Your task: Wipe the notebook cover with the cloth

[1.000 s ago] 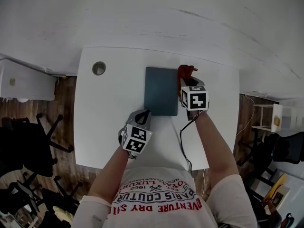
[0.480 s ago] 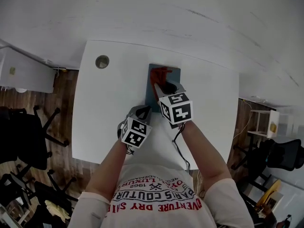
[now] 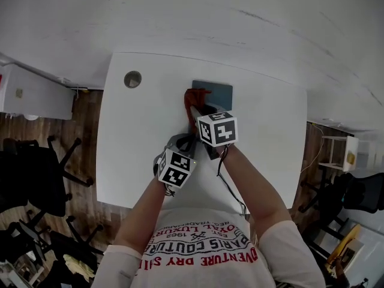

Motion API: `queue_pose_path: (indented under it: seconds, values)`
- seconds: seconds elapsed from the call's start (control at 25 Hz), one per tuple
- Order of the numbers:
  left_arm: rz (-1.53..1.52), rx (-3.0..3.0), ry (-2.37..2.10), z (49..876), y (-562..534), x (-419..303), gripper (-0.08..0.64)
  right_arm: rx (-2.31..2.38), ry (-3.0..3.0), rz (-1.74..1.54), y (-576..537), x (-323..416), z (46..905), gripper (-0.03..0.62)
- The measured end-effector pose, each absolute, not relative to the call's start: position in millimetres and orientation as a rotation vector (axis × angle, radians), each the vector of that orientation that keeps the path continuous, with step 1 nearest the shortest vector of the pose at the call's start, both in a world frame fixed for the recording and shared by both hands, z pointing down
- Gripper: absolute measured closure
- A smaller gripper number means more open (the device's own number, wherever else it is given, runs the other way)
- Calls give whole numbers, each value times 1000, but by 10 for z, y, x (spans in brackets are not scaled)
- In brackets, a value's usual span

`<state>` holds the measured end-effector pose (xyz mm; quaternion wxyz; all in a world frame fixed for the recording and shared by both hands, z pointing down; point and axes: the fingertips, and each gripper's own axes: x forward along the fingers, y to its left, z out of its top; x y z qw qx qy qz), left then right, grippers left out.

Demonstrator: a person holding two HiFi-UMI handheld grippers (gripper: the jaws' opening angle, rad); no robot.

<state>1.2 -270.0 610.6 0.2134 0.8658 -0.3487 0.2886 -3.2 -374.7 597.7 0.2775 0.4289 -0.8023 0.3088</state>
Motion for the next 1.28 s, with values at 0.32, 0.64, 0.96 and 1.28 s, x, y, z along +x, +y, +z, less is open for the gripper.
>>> queue_pose_path:
  seconds: [0.32, 0.64, 0.96, 1.28]
  values:
    - [801, 2407, -968, 6111, -2704, 18, 551, 1218, -2109, 839, -3765, 284, 6020, 508]
    - [800, 2403, -957, 6114, -2694, 30, 551, 1277, -2077, 848, -3666, 658, 6033, 505]
    - [791, 2393, -938, 6109, -2687, 22, 551, 1379, -2006, 887, -3534, 1135, 6053, 502]
    - [782, 2386, -889, 6116, -2687, 30, 551, 1435, -1953, 914, -3465, 1441, 6078, 503]
